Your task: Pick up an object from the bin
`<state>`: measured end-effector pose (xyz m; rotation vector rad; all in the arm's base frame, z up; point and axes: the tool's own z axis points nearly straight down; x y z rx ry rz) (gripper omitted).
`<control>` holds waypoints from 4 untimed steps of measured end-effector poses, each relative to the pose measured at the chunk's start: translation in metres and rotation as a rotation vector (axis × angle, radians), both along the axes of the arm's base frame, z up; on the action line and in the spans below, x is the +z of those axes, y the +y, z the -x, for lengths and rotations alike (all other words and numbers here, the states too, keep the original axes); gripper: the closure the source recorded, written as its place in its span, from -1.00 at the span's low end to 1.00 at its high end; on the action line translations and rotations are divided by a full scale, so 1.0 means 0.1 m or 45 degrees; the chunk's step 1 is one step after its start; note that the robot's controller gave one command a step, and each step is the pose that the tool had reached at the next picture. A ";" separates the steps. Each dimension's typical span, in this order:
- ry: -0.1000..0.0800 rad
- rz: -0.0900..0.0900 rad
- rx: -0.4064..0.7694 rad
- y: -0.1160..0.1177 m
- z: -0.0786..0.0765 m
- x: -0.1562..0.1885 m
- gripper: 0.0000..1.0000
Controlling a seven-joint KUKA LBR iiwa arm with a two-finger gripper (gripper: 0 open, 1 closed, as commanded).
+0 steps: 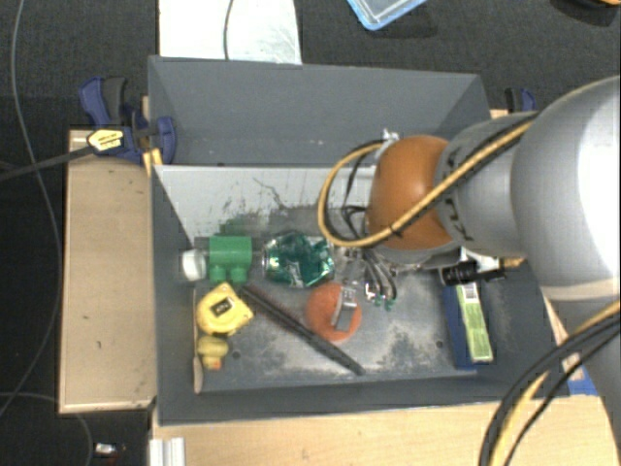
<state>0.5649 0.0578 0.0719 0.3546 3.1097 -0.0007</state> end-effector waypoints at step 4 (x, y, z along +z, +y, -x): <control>0.005 0.006 0.455 0.10 0.11 1.33 1.00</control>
Offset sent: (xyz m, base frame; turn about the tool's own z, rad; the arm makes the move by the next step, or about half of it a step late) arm 0.0000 0.0000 0.0000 0.0000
